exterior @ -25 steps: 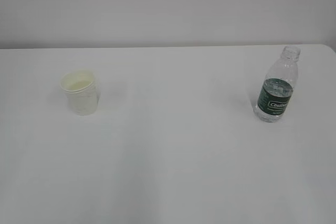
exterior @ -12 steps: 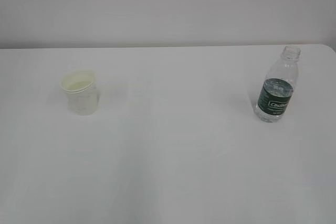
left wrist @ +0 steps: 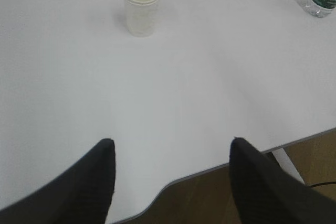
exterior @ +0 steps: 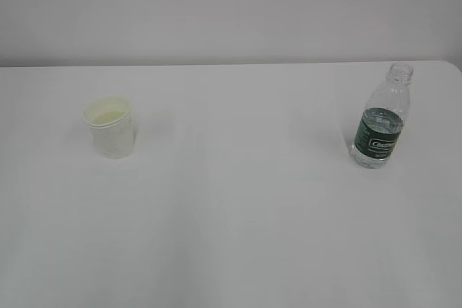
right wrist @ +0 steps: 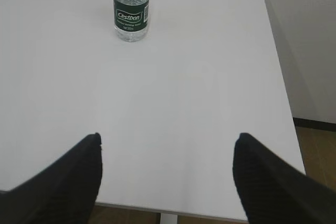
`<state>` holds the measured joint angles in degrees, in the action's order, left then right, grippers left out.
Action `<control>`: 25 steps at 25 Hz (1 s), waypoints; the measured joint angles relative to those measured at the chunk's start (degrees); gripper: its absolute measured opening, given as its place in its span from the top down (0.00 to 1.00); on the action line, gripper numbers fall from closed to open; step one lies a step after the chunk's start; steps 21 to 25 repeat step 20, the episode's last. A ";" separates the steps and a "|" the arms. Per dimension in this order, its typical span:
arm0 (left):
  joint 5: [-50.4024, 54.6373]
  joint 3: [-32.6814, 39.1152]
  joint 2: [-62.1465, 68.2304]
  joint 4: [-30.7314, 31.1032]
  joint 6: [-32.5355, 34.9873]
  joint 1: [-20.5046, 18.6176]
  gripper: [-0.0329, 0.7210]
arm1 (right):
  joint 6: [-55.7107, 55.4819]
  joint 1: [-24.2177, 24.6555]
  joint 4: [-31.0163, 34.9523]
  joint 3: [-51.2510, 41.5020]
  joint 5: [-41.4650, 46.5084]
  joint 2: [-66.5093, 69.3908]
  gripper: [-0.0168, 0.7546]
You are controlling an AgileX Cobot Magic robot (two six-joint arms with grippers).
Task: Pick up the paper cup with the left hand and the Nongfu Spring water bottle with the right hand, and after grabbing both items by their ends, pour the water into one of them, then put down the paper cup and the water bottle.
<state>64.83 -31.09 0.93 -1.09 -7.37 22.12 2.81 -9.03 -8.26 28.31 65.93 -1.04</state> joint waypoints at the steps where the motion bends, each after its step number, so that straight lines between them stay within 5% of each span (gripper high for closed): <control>1: 0.11 0.00 0.00 0.00 0.00 0.00 0.31 | 0.00 0.00 0.00 0.00 0.00 0.00 0.21; 25: 0.11 0.00 0.00 1.09 0.00 0.00 0.31 | 0.00 0.00 -0.03 0.00 -0.04 0.00 0.21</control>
